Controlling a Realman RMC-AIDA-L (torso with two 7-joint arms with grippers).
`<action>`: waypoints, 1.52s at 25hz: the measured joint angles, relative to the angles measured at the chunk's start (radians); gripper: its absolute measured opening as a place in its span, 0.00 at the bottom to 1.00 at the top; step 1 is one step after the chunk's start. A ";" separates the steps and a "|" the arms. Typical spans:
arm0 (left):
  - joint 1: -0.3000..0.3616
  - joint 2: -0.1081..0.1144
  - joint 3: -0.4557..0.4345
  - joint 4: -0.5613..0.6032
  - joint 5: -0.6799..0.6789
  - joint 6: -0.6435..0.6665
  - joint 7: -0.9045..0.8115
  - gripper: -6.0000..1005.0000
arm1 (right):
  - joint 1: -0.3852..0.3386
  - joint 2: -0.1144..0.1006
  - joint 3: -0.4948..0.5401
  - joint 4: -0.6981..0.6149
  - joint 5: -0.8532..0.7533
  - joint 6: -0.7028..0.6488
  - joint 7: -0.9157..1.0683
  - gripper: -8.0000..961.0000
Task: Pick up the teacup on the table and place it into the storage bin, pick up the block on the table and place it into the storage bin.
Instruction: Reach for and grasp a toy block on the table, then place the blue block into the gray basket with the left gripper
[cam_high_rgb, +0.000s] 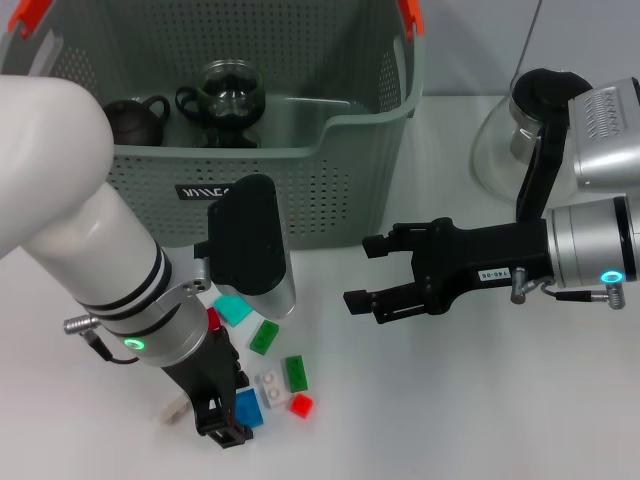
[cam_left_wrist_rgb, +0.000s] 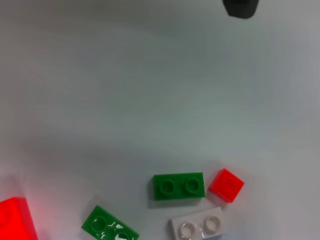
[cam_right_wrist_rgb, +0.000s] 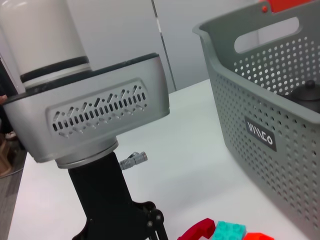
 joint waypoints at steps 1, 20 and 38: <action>0.000 0.000 0.001 0.000 0.000 0.000 -0.002 0.67 | 0.000 0.000 0.000 0.000 0.003 0.000 0.000 0.95; -0.001 0.003 -0.151 0.215 -0.134 0.199 -0.140 0.40 | -0.002 -0.003 0.000 0.000 0.007 0.000 0.006 0.95; -0.254 0.126 -0.690 0.020 -0.316 -0.299 -0.137 0.46 | -0.010 -0.010 -0.001 -0.001 0.006 -0.015 0.001 0.95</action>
